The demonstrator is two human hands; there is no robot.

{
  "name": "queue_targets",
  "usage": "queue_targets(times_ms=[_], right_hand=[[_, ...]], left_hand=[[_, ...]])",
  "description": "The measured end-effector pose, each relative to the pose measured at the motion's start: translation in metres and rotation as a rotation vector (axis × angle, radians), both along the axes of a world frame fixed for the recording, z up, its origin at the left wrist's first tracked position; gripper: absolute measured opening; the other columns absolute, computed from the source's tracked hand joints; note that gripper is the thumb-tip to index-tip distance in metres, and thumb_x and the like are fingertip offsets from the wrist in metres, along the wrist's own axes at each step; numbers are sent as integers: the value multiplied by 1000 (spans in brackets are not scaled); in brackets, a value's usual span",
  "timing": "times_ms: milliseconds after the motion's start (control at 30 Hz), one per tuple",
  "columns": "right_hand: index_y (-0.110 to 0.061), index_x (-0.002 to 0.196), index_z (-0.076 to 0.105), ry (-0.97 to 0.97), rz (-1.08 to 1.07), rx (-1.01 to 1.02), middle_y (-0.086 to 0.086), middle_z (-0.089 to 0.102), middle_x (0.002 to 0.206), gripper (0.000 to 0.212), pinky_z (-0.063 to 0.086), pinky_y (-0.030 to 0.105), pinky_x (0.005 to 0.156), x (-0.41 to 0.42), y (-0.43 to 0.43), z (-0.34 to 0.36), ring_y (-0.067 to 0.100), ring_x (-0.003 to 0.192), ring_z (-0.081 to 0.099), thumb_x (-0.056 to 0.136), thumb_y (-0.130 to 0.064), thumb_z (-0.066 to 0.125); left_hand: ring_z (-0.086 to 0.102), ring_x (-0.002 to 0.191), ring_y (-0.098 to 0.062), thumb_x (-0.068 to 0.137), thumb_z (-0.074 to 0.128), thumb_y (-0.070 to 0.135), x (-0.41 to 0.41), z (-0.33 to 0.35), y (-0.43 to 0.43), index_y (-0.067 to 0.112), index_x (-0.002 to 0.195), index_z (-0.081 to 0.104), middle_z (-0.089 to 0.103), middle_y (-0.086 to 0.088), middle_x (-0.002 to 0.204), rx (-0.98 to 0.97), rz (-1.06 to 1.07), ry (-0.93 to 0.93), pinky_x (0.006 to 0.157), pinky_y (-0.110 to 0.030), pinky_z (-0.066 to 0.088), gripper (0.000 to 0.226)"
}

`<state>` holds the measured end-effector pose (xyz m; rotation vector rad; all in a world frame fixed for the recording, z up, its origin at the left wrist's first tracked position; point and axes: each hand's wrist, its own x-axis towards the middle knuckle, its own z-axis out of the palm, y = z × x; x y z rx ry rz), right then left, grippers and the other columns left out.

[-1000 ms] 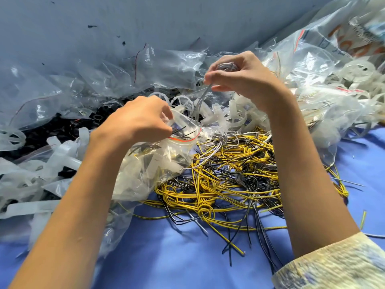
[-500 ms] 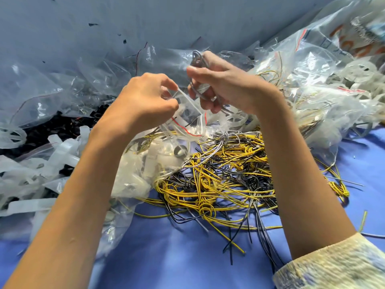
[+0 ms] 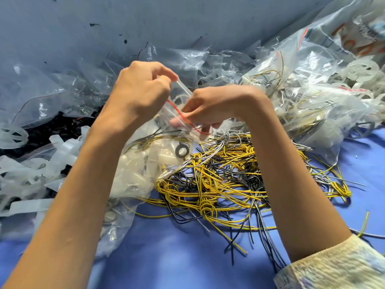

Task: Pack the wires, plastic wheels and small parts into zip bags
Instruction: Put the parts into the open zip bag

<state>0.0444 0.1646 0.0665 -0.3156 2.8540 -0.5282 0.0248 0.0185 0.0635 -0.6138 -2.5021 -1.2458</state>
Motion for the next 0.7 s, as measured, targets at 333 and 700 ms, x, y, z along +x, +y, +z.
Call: queue_targets(times_ms=[333,700], right_hand=[[-10,68,51,180,184,-267,-8,34,59,23,26,11,46,-5,-8,-5,0,46,32,90,-7,53],[-38,80,65,350,116,-310,-10,68,78,32,45,17,62,-8,3,-2,-6,60,51,73,-6,67]], left_hand=[[55,75,-11,81,50,11,2,2,-1,25,91,73,65,-2,79,-12,23,84,71,-20,43,28],[57,78,-13,82,50,15,-1,3,-3,29,84,70,68,-4,81,16,48,89,70,-21,43,25]])
